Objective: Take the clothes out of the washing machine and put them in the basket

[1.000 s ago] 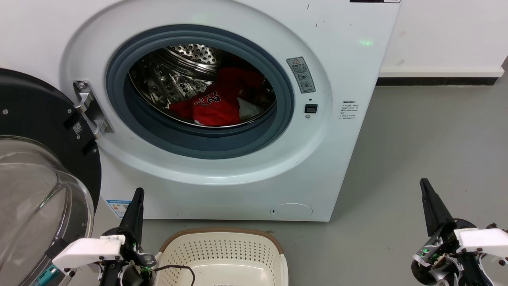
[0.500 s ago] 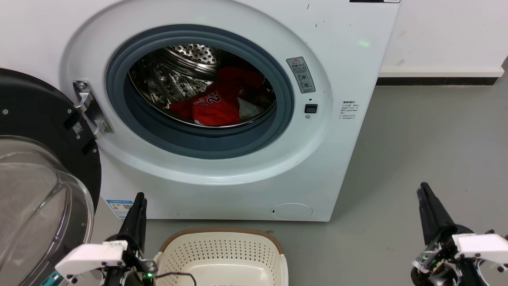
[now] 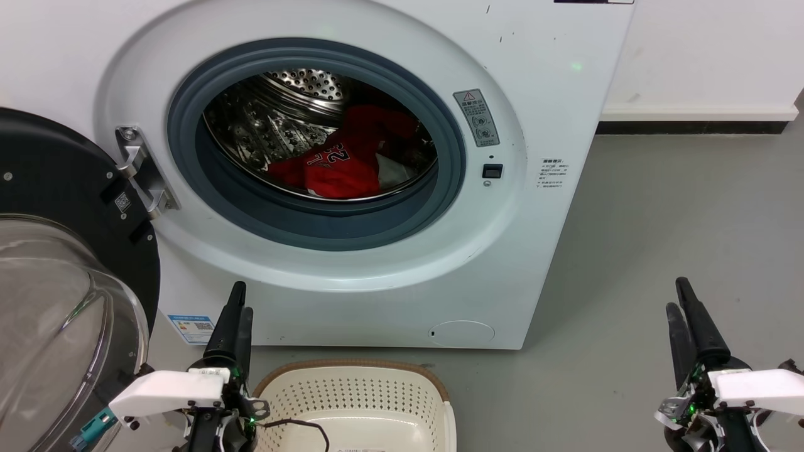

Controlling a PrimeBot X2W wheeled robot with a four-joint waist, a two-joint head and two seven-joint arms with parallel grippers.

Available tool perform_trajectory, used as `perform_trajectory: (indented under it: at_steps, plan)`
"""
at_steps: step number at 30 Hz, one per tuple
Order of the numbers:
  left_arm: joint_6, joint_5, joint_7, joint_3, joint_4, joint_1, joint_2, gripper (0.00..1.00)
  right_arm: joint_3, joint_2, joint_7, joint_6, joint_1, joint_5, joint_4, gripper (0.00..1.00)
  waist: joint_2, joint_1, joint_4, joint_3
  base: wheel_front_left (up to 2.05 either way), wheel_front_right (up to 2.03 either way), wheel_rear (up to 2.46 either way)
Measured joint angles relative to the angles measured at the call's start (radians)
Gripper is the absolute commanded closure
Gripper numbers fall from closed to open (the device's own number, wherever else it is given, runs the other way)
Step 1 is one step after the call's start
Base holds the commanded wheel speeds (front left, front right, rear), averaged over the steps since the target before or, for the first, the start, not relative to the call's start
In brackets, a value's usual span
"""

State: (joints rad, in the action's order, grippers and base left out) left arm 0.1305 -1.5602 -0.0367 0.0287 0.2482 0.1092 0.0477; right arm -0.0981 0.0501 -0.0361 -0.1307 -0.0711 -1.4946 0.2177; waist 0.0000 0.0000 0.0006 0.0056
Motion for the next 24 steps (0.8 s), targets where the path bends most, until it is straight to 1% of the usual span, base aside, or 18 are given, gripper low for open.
perform_trajectory:
  at_steps: [7,12,24]
  plan:
    - [0.000,0.145,0.031,-0.019,-0.024,0.011,0.000,0.00,-0.003,0.000,0.029,0.000,0.012,0.167,-0.028,0.00,0.0000,0.0000,0.000,0.002,0.00,0.00,0.00]
    - [0.000,0.248,0.050,-0.031,-0.041,0.020,0.000,0.00,-0.001,-0.001,0.048,0.000,0.012,0.260,-0.050,0.00,0.0000,0.0000,0.000,0.004,0.00,0.00,0.00]
    - [0.000,0.488,0.093,-0.060,-0.052,0.031,0.000,0.00,0.014,-0.001,0.092,0.000,0.016,0.565,-0.082,0.00,0.0000,0.0000,0.003,0.005,0.00,0.00,0.00]
